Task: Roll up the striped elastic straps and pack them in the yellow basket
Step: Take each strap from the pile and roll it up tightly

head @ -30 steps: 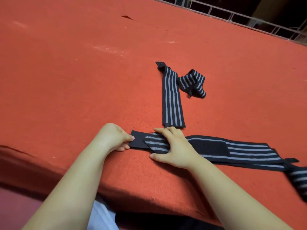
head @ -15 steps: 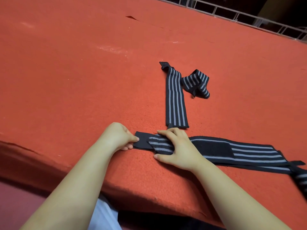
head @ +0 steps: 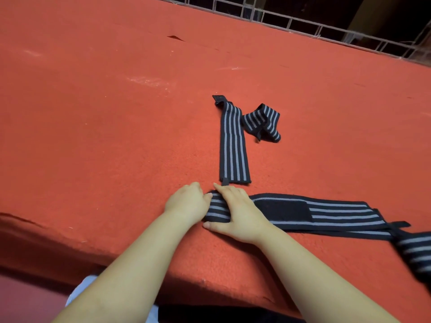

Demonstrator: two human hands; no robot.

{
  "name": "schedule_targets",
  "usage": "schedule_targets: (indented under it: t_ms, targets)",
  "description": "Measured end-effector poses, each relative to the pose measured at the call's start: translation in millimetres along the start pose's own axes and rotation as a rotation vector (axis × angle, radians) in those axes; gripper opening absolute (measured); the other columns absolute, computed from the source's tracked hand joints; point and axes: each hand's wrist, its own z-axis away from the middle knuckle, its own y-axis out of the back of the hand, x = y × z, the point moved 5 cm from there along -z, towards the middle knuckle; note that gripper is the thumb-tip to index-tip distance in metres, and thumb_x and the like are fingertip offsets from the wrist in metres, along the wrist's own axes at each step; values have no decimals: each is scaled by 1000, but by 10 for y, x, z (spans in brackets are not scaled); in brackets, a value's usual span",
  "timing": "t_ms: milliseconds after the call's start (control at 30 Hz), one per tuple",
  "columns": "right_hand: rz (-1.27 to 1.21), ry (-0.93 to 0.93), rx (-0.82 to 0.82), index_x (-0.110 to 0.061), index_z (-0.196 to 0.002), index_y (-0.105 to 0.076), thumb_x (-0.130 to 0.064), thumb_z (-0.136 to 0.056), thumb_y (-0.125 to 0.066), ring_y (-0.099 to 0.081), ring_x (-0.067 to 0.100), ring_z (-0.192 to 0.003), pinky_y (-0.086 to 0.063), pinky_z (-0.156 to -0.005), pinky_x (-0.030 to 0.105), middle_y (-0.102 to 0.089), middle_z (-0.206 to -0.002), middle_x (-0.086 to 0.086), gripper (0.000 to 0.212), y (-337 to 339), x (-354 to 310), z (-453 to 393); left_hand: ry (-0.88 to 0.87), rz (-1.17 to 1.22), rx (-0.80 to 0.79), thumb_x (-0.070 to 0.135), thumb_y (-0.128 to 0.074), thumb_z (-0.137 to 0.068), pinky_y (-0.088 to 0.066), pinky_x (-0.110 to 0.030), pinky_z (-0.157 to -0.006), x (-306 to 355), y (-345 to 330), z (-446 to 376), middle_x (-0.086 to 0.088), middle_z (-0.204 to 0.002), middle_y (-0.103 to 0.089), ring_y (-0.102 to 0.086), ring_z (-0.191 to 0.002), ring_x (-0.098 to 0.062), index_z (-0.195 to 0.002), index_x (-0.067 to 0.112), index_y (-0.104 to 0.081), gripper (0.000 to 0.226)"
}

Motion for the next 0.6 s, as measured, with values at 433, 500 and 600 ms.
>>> schedule_targets:
  t_ms: [433,500,600]
  targets:
    - [168,-564,382,-23,-144,-39,-8,-82,-46,-25,21,-142,-13,-117,38,-34,-152,4,63,506,1353,1018,33,-95,-23,38,-55,-91,-41,-34,-82,56,31,-38,-10,-111,-62,-55,-105,-30,-92,14,-50,25]
    - [129,-644,472,-16,-142,-41,-8,-84,-54,-27,26,-141,-16,-116,39,-35,-150,10,60,583,1483,1161,-3,-238,41,26,-50,-93,-41,-37,-88,263,42,11,-11,-118,-55,-52,-111,-31,-109,12,-51,21]
    - [24,-728,711,-8,-126,-54,-11,-74,-71,-43,34,-124,-29,-107,42,-52,-127,16,55,675,1518,1341,-231,-200,108,20,-51,-91,-40,-36,-90,771,-100,131,-7,-116,-51,-50,-110,-27,-108,15,-52,18]
